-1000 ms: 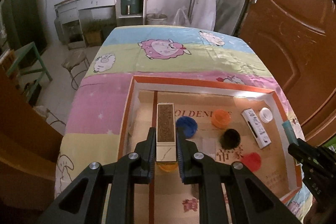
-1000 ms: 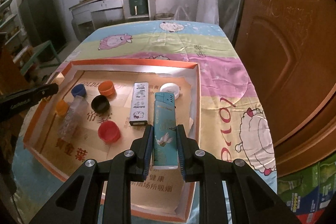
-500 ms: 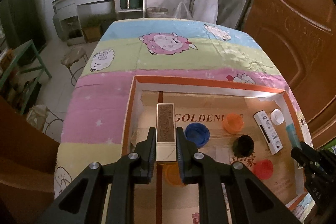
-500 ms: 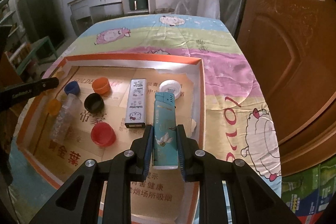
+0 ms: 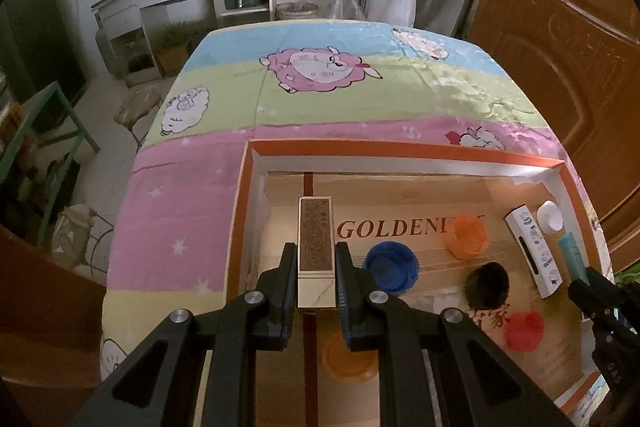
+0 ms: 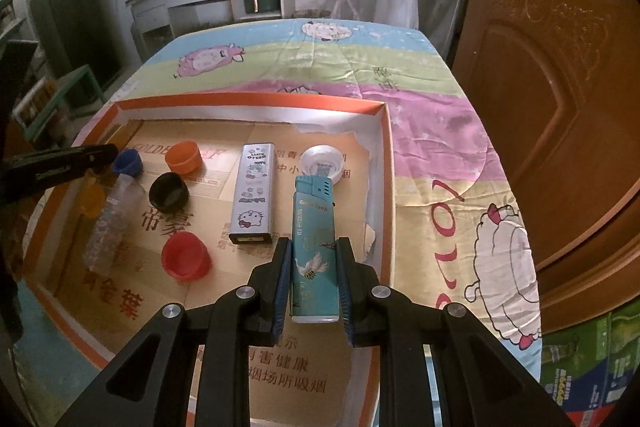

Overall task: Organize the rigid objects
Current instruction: 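Carry the gold box and blue lighter over the tray with both tools, then lower the gold box and blue lighter into the tray and open both tools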

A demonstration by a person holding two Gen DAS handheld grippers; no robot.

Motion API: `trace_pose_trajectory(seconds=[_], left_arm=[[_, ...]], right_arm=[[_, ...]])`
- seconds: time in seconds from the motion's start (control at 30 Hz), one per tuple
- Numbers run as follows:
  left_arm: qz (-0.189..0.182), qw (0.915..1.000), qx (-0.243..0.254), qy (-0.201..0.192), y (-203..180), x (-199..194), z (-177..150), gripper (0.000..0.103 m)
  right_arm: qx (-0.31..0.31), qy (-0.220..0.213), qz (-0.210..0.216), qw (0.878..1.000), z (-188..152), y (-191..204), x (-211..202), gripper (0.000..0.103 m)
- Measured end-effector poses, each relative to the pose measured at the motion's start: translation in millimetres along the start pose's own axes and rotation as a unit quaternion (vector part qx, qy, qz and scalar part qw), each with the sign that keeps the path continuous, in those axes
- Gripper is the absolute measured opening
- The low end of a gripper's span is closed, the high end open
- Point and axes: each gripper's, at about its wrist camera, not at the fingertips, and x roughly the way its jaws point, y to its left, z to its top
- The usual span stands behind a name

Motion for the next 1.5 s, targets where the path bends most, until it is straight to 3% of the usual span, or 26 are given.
trace_pose_trajectory(seconds=[0.43,0.57,0.8,0.93,1.07,1.5], left_arm=[[-0.002,1.0,0.001,0.0,-1,6,1,0.019],[-0.012,0.9999,-0.002,-0.004,0,7,-1,0.037],[-0.029,0.9995,-0.001,-0.01,-2,5,-4,0.05],[-0.029,0.9994,-0.005,-0.018,-2,1,-6,0.05],[-0.025,0.9991,-0.009,-0.031,-2,-8,-9,0.05],[-0.015,0.9982,-0.013,-0.056,-9,-42,-29,0.05]], right_arm=[[0.006,0.01,0.005,1.0,-2,0,11,0.022],[0.002,0.011,0.005,1.0,-3,2,13,0.023],[0.002,0.008,0.004,1.0,-4,3,13,0.023],[0.006,0.004,0.007,1.0,-5,2,11,0.025],[0.005,-0.007,0.007,1.0,-5,3,4,0.037],[0.009,-0.024,0.008,1.0,-10,5,-15,0.037]])
